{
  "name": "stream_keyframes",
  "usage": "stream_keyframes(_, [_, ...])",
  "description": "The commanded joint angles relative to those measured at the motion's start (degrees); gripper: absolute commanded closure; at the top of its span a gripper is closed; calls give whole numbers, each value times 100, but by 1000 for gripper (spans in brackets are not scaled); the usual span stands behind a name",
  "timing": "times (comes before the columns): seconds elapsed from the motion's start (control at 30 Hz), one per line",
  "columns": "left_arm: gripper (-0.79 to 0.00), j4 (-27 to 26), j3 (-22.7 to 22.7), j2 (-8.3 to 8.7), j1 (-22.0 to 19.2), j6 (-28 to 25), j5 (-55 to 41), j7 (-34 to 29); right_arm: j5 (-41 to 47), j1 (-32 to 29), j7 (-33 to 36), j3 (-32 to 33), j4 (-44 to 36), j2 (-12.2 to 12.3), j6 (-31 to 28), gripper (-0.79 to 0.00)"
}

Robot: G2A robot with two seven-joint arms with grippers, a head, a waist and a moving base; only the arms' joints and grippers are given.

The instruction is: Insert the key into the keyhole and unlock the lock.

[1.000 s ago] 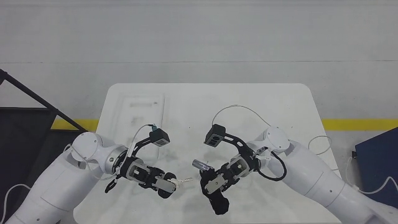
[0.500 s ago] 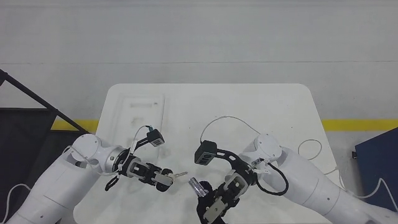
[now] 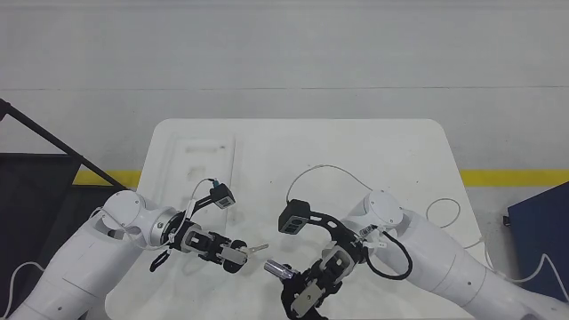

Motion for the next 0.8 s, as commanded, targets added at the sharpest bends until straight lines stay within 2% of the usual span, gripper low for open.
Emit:
stream_keyframes(0.0, [0,-111,6,-5,18,35,103,115,-109,-49,-167,30,-70,-7,82,0])
stream_keyframes(0.23, [0,-622,16,66,-53,93,672,-6,-293,-44,-54,187,69,-78,309,0])
stream_keyframes(0.57, [0,-963,24,298,-142,10,228,-6,-520,-101,-2,309,251,-195,465,0])
stream_keyframes(0.77, [0,-1088,238,380,-215,11,539,-6,-627,-101,-198,345,378,-302,502,0])
